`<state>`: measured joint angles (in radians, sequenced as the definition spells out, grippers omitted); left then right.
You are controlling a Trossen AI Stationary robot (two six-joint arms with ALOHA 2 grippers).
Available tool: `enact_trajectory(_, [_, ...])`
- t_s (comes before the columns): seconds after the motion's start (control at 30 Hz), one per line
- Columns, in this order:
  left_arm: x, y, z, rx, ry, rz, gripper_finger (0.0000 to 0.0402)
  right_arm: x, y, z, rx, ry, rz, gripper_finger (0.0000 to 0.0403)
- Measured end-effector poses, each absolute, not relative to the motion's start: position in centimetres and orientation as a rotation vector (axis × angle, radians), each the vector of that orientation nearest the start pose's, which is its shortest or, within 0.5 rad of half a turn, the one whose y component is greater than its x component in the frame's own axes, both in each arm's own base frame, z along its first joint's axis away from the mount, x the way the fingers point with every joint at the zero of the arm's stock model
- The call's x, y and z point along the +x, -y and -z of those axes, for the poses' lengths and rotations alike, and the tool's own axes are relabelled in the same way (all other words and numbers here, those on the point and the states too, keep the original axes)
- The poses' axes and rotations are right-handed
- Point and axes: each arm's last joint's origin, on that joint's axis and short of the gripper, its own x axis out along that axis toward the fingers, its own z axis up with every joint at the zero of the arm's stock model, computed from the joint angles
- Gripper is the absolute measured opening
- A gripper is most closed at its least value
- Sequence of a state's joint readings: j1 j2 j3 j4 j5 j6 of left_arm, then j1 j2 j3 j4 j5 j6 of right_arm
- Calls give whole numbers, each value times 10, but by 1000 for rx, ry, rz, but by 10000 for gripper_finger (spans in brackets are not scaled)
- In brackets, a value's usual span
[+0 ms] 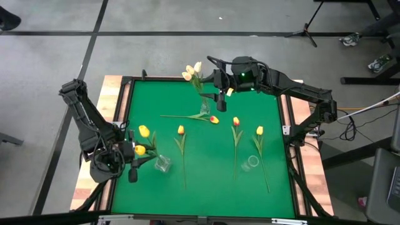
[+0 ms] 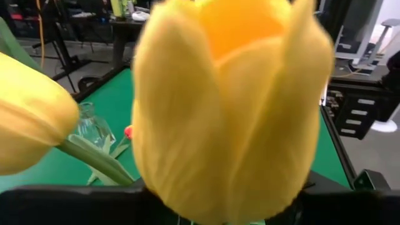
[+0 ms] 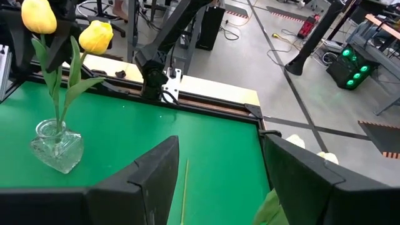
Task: Sort flowers into vase by color
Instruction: Put the left yellow tulip into the bottom left transparent vase
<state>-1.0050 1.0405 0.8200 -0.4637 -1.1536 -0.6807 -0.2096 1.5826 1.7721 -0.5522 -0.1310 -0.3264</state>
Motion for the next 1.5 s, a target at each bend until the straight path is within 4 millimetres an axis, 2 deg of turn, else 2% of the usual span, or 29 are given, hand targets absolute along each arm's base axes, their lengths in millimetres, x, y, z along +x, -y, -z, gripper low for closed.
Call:
enact_trajectory(0.9, [126, 150, -293, -98, -248, -212, 195, 335, 67, -436, -269, -394, 0, 234])
enact_trajectory(1.13, [127, 149, -297, -106, -181, -279, 196, 335, 67, -436, -272, -393, -1, 234])
enact_trajectory(1.5, [115, 143, -310, -159, -149, -228, 196, 335, 67, -436, -272, -392, -1, 234])
